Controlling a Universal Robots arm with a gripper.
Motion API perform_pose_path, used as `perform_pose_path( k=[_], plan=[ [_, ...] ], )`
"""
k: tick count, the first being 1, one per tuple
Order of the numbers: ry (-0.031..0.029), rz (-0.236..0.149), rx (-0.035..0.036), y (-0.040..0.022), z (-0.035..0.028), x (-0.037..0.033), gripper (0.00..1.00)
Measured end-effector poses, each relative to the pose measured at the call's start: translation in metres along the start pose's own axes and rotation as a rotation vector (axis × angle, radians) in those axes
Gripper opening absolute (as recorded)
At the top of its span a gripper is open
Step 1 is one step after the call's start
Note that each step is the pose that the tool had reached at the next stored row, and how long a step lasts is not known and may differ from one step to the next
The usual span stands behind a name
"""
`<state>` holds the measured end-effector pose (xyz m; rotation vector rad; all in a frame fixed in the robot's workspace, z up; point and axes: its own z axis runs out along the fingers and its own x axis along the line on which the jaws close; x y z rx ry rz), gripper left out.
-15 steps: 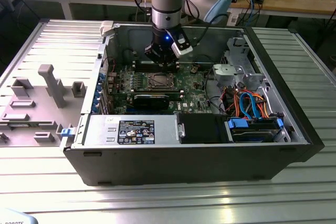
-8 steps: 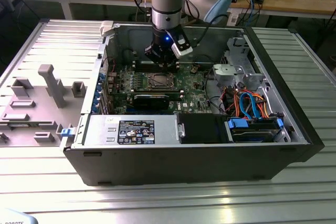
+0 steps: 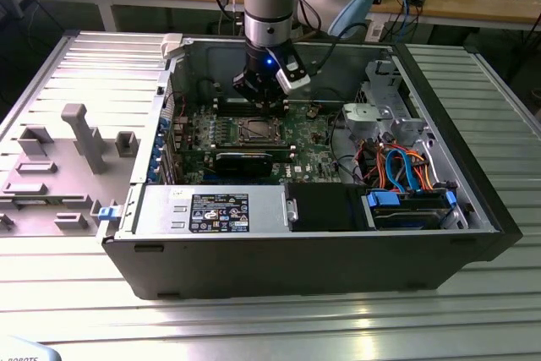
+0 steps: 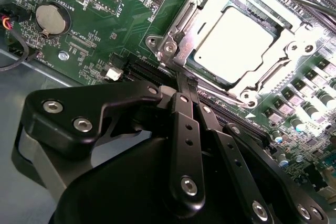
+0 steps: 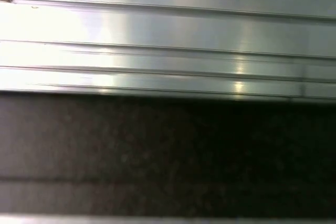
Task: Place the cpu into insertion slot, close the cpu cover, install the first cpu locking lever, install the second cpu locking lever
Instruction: 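Install the first cpu locking lever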
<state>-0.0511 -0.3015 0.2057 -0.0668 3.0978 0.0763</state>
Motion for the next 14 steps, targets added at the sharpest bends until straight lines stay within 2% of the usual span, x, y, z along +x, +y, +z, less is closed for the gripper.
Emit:
perform_pose_path(
  k=[14],
  plan=[
    [0.0000, 0.000, 0.0003, -0.0002, 0.0028, -0.0004, 0.11]
  ],
)
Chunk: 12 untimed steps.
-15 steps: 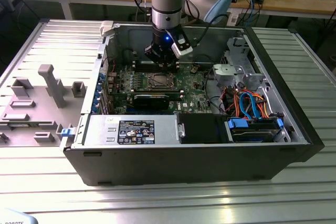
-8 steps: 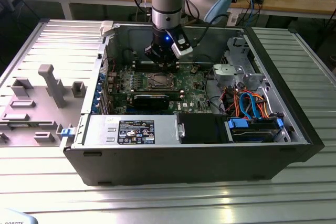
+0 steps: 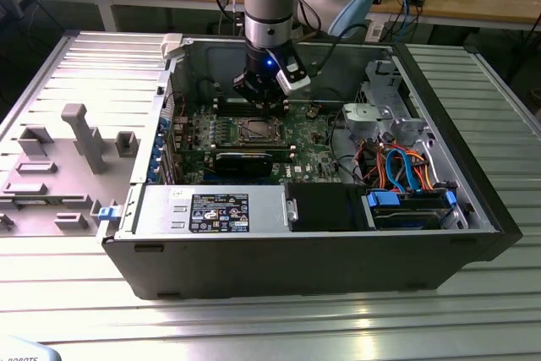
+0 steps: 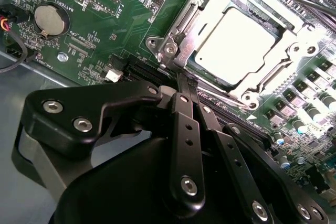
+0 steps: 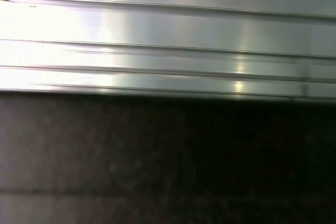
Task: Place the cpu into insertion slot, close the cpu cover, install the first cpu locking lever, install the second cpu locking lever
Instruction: 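Install the first cpu locking lever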
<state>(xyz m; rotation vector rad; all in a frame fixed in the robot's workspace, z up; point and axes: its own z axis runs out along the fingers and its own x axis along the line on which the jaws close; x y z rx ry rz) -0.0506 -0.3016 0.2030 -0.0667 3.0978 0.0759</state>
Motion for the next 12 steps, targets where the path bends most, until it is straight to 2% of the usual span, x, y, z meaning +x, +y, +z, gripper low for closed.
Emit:
perform_pose_path(
  k=[12],
  plan=[
    [0.0000, 0.000, -0.0001, 0.0001, -0.0017, -0.0011, 0.11]
  ],
)
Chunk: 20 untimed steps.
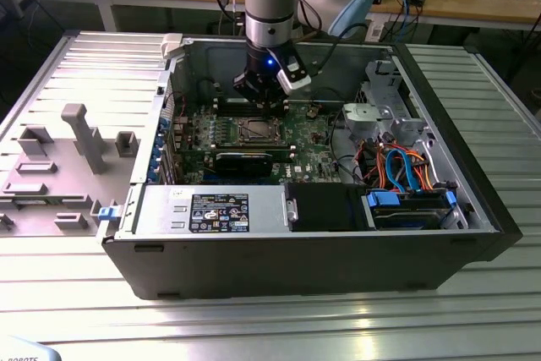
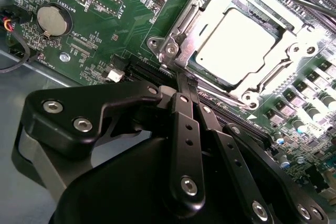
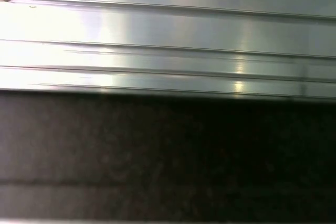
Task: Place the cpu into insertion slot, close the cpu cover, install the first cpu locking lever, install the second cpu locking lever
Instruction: 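Install the first cpu locking lever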
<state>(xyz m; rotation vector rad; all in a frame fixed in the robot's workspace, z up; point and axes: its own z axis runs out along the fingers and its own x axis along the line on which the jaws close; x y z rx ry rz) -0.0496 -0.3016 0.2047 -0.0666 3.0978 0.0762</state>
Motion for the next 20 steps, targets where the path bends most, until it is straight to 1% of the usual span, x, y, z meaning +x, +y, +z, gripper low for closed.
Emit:
perform_pose_path(
  k=[9, 20],
  plan=[
    [0.0000, 0.000, 0.0004, -0.0004, -0.0004, -0.0002, 0.11],
    [0.0004, 0.000, 0.0079, -0.0012, 0.0000, -0.0002, 0.11]
  ],
)
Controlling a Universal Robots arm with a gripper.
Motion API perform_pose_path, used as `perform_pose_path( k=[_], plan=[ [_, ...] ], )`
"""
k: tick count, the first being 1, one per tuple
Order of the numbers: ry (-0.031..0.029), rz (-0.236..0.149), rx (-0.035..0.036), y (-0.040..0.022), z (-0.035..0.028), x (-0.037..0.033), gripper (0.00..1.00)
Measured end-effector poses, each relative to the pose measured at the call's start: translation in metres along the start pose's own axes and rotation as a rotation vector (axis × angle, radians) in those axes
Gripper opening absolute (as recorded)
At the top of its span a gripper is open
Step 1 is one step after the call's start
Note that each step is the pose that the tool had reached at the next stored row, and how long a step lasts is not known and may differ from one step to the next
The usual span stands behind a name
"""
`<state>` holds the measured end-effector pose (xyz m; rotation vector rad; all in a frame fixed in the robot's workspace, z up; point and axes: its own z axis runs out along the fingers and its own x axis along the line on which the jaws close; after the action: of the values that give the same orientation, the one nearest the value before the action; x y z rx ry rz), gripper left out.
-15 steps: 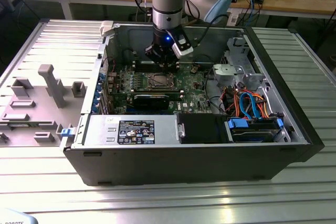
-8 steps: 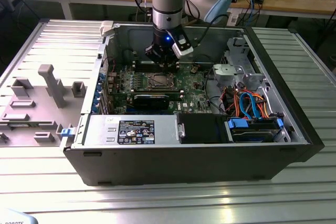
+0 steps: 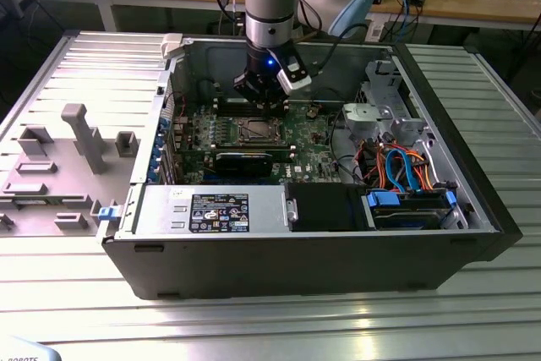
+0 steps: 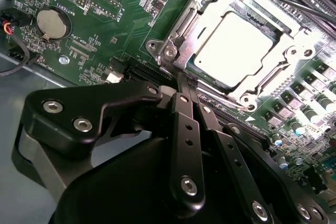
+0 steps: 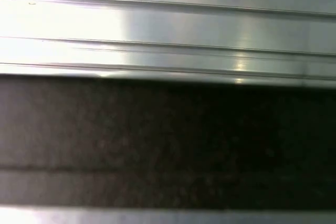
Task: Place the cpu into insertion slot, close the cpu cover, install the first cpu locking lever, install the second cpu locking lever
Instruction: 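Install the first cpu locking lever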
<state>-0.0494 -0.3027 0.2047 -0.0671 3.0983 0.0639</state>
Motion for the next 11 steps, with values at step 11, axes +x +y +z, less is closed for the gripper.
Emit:
perform_pose_path(
  k=[11],
  plan=[
    [0.0006, 0.000, 0.0096, -0.0002, 0.0029, 0.0001, 0.11]
  ],
)
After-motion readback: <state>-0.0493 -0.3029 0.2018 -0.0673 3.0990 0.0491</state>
